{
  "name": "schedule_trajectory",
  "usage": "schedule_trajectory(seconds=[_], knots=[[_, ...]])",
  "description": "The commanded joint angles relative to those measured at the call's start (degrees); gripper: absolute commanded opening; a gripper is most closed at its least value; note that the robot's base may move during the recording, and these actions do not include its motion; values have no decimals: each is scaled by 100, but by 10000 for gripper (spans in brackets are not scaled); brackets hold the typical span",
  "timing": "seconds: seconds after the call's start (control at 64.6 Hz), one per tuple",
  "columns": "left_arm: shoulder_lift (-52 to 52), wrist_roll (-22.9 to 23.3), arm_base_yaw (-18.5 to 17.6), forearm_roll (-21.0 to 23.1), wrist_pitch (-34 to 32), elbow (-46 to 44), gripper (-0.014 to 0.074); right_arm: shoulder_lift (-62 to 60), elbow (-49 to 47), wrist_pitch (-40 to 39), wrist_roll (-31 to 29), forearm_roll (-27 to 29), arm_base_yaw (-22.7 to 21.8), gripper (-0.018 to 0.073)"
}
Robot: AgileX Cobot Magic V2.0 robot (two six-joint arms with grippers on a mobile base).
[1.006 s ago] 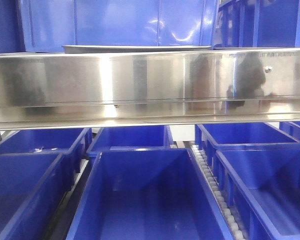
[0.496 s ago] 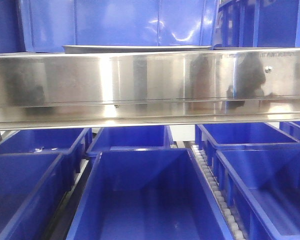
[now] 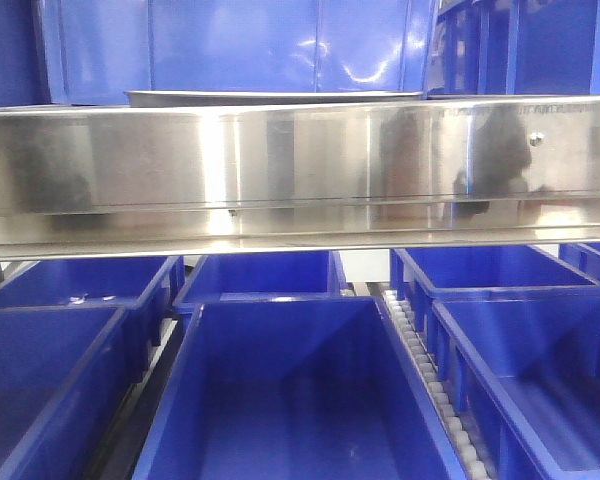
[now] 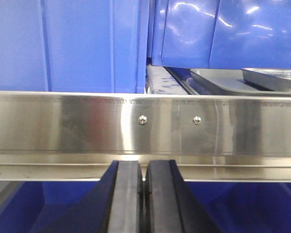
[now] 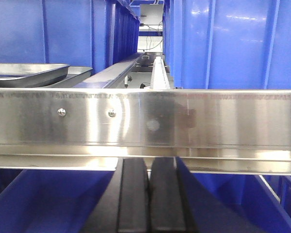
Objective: Stack silver trays without gaps
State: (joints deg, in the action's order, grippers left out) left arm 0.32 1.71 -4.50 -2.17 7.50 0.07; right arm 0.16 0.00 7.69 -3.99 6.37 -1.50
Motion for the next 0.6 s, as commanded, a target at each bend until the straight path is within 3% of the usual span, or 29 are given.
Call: schedule_trajectory(seconds=[0.0,0.588], knots=[[-32,-22,16,22,-75,-7,11,-16,0,-122,2,-47,-7,-78],[-32,-22,16,22,-90,-7,11,-16,0,-122,2,-47,-7,-78]])
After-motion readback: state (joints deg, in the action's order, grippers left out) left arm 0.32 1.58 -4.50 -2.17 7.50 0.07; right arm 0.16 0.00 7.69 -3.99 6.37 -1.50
